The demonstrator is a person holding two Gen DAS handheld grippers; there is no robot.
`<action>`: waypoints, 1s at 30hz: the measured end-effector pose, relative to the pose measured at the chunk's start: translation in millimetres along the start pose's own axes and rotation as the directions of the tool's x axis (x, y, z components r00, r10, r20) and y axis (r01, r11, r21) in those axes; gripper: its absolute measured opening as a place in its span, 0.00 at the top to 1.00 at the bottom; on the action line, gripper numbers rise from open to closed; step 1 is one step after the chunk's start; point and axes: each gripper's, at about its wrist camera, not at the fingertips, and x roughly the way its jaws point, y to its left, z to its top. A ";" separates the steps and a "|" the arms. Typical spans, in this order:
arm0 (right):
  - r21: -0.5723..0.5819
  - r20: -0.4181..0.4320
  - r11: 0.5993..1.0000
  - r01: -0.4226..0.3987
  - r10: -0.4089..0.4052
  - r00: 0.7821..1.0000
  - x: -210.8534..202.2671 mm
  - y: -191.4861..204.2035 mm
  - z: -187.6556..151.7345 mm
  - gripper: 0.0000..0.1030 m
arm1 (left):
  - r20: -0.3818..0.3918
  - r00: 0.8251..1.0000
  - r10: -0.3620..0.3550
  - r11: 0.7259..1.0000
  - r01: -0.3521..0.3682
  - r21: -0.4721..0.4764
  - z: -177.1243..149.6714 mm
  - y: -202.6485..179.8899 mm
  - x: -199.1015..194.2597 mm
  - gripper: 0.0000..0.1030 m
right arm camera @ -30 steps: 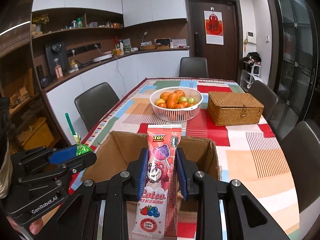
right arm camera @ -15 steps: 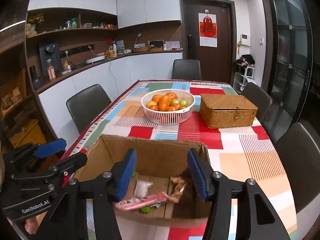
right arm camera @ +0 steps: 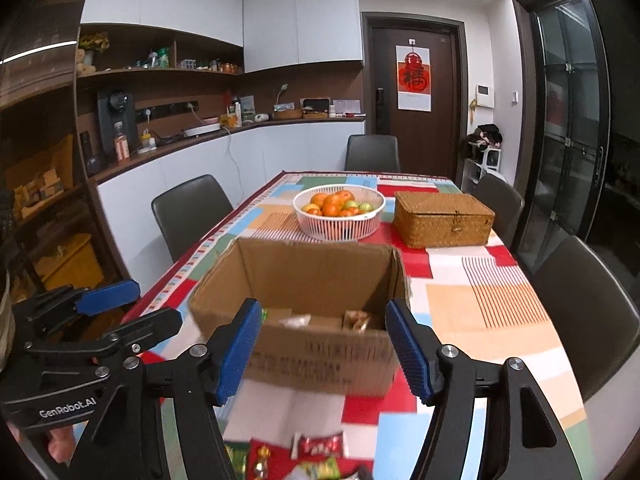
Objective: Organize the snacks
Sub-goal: 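Move both tools back from the box to the snack pile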
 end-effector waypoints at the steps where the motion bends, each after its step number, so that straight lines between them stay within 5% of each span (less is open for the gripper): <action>1: -0.001 -0.004 1.000 0.000 0.000 1.000 -2.4 0.2 -3.2 0.37 | -0.004 1.000 -0.002 1.000 0.002 0.003 -4.3 -2.0 -3.6 0.38; 16: 0.028 -0.136 1.000 0.009 -0.005 0.991 -21.4 -1.1 -68.6 0.37 | -0.135 0.991 0.004 1.000 -0.004 0.004 -73.2 -9.2 -11.4 0.38; 30: -0.014 -0.312 0.999 -0.038 0.031 0.950 9.7 9.5 -126.3 0.37 | -0.357 0.934 0.033 0.999 -0.046 -0.029 -133.3 -7.0 52.6 0.39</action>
